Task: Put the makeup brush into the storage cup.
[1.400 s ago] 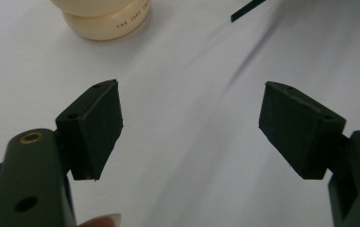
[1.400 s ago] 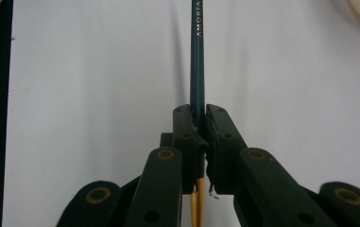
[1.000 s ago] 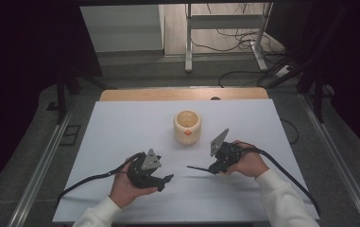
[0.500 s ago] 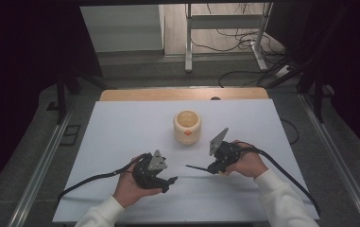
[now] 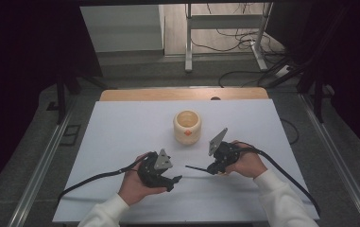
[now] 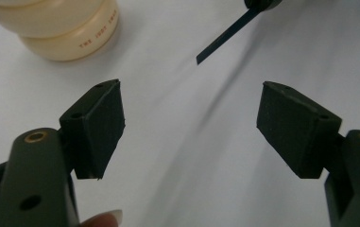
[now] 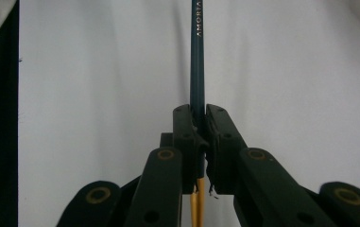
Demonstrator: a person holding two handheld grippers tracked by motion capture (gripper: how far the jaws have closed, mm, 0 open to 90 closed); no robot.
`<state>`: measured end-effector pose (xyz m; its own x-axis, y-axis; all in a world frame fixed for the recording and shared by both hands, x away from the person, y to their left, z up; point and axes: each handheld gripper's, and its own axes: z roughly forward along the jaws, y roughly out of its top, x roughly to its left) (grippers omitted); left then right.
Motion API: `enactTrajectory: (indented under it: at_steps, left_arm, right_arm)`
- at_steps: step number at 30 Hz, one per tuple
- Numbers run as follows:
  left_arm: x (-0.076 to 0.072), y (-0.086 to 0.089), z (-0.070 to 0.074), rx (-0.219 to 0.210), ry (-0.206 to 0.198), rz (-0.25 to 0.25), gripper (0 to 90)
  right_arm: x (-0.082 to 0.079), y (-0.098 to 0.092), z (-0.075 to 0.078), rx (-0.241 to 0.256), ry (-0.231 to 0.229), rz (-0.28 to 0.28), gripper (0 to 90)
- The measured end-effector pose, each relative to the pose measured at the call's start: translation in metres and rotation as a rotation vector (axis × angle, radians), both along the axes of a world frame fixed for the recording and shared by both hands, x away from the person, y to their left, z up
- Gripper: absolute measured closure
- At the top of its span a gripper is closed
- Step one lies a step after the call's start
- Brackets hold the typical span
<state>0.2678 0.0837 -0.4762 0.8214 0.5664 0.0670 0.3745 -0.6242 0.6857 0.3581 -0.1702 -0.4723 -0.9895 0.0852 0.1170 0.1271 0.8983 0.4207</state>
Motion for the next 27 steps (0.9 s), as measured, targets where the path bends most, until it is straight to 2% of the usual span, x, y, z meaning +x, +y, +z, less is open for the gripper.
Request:
enactTrajectory:
  at_steps: [3,12,16,23,27]
  left_arm:
    - [0.003,-0.002,-0.001,0.020,-0.010,-0.003,24.4]
    - [0.007,-0.015,-0.001,0.038,-0.031,-0.028,23.5]
    - [0.009,-0.019,0.000,0.041,-0.035,-0.032,23.7]
    - [0.012,-0.025,-0.001,0.033,-0.043,-0.044,24.0]
    - [0.013,-0.028,-0.003,0.045,-0.041,-0.054,24.5]
  right_arm:
    - [0.000,0.001,-0.001,-0.003,0.001,0.001,83.6]
    - [-0.002,0.009,0.000,-0.007,0.006,0.012,83.6]
    - [-0.003,0.014,0.002,-0.008,0.003,0.024,83.6]
    - [-0.004,0.016,0.002,-0.011,0.004,0.006,83.6]
    - [-0.004,0.020,0.001,-0.014,0.006,0.006,83.6]
